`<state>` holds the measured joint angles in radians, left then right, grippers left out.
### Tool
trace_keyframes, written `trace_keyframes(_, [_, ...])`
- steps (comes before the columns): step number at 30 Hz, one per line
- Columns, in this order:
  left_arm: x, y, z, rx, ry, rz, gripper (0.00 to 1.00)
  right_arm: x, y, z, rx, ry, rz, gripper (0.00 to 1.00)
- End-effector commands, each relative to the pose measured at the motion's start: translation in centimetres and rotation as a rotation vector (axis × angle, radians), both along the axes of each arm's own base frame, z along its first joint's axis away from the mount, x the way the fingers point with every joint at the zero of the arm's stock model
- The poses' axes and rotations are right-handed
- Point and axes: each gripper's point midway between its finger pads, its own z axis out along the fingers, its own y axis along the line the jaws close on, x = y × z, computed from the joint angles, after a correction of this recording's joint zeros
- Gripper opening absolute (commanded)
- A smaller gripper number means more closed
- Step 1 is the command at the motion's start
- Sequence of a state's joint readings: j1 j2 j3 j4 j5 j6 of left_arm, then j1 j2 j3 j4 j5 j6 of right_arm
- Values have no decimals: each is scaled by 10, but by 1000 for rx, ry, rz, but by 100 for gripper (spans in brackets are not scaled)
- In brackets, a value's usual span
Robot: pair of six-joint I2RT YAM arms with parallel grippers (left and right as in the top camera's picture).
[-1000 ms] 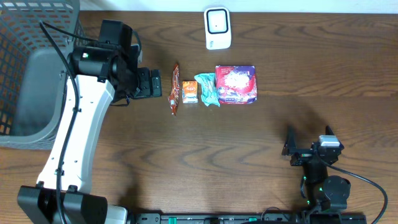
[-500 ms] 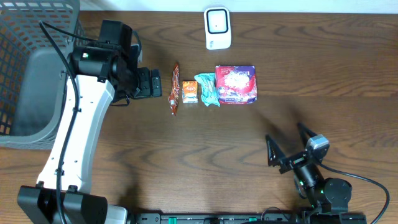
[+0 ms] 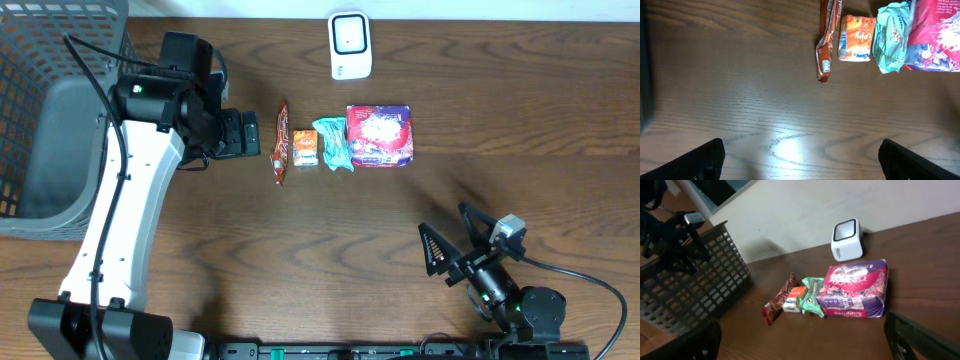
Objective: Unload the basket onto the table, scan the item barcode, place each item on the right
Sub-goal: 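Move the right gripper from rest toward the purple-and-red box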
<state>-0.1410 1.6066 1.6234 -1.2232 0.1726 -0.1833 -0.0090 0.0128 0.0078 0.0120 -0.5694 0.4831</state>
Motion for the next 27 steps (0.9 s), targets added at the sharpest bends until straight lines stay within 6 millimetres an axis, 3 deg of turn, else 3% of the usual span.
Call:
trace_keyframes(1, [-2,3,-5,18,15,10,98,-1,2,-1,34,22,12,99])
trace_keyframes(12, [-2,3,-5,18,15,10,98,-1,2,-1,34,22,13,99])
trace_keyframes(20, [-2,3,-5,18,15,10,98,-5,6,10,38,-15,44,99])
trace_keyframes(23, [-2,3,-5,18,15,10,98,-5,5,23,38,-53,34,99])
trace_keyframes(27, [-2,3,-5,18,15,10,98,-5,-7,62,45,-179,-46,99])
